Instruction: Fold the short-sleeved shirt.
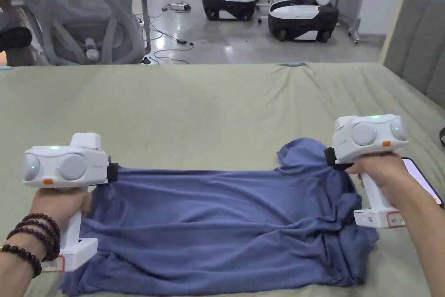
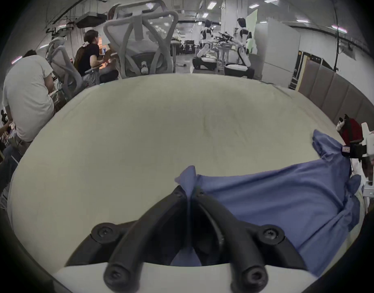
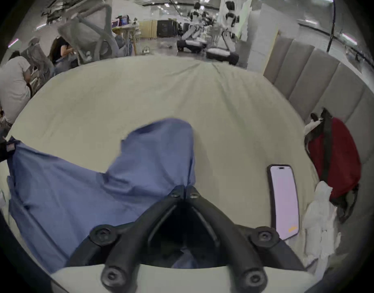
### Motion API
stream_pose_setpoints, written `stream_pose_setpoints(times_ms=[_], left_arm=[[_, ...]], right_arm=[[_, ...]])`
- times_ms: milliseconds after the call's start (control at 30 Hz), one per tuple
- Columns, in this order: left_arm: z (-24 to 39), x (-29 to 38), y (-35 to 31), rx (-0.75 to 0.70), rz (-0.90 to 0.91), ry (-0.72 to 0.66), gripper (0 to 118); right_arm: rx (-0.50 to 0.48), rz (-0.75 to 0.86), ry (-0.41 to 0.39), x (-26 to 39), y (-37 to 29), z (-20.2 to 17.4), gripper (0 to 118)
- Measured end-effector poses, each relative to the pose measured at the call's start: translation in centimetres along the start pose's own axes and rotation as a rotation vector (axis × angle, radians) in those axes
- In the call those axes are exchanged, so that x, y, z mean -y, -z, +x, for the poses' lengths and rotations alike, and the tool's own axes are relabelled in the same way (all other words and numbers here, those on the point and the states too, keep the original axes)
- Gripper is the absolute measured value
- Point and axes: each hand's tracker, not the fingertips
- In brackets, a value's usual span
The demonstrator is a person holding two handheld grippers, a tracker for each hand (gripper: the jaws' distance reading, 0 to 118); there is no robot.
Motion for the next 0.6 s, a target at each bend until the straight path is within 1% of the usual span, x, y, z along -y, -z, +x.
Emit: stream_pose_setpoints(times_ms=[67,200,267,367,433,500,600], left_arm=[[-0.4,0.3,-2.6,0.001,0.029,0.003,1],[-1.4,3.0,-8.4,0.018,0.066,0.007,1],[-1.8,5.2,-10.7,0.01,0.068,0.025,2],[-2.2,8.6,-12.9,0.013,0.046,0.041,1],[-2.7,10.7,-13.8,0.022,0.027,0.023,1],[-3.1,12.3,-14.6,0.038,0.013,-0.011,1],[-3.0,14.4,-15.4,0.049,-0.01,-0.008,2]], right_arm=[[-0.014,0.051,0.006,0.8,-3.3,-0.3,0],[-0.016,0.164,-0.037,4.5,-10.6,-0.7,0],[-0.011,0.173,-0.05,7.1,-12.9,-0.8,0],[-0.005,0.178,-0.071,11.0,-15.5,-1.1,0],[-0.003,0.168,-0.079,13.3,-16.4,-1.4,0],[0.005,0.168,-0.078,15.7,-17.4,-1.5,0],[0.003,0.128,-0.077,19.0,-17.8,-1.8,0]])
